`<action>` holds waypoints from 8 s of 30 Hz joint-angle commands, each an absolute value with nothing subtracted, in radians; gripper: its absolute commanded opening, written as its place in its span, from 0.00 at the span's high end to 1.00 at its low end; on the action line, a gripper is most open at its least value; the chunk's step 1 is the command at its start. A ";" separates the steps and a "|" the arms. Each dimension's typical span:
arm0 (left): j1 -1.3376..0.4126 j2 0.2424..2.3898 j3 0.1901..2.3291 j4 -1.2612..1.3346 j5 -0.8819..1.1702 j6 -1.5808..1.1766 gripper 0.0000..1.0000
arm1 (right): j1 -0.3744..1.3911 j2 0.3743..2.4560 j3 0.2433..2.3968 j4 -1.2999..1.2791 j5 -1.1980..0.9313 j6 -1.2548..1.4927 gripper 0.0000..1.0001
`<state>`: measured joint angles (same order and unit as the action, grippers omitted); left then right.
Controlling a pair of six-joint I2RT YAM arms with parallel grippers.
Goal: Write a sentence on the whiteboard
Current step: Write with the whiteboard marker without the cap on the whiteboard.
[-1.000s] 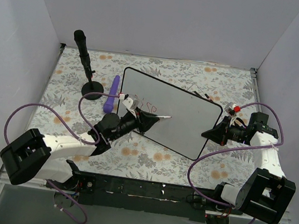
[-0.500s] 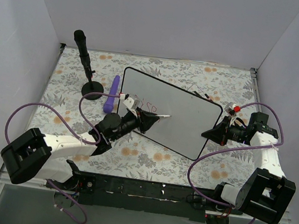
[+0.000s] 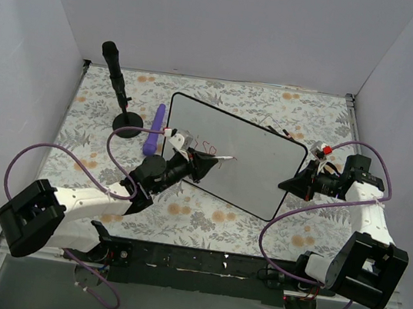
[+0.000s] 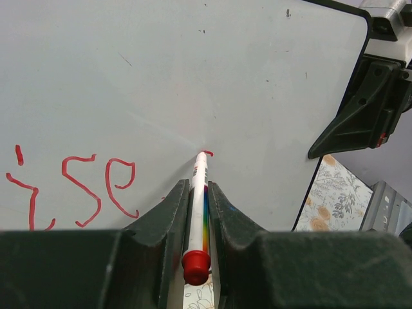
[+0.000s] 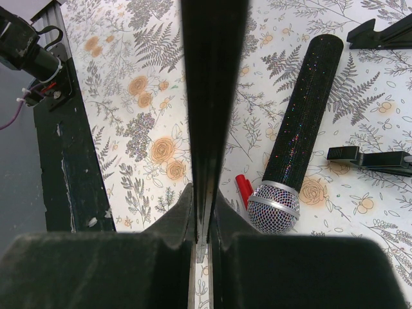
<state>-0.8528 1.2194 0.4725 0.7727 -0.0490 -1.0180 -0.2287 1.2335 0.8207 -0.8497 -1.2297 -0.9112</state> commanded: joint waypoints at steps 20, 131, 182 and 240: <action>-0.825 1.175 0.419 0.684 -0.077 -1.014 1.00 | -0.216 1.229 0.838 -0.830 -1.193 -0.942 0.99; -0.816 1.296 0.492 0.808 0.081 -1.085 1.00 | -0.215 1.229 0.833 -0.825 -1.186 -0.940 0.99; -0.804 1.287 0.571 0.592 0.046 -1.028 1.00 | -0.215 1.226 0.834 -0.824 -1.186 -0.940 0.99; -0.775 0.977 0.522 0.588 0.224 -1.101 1.00 | -0.210 1.230 0.831 -0.822 -1.183 -0.939 0.99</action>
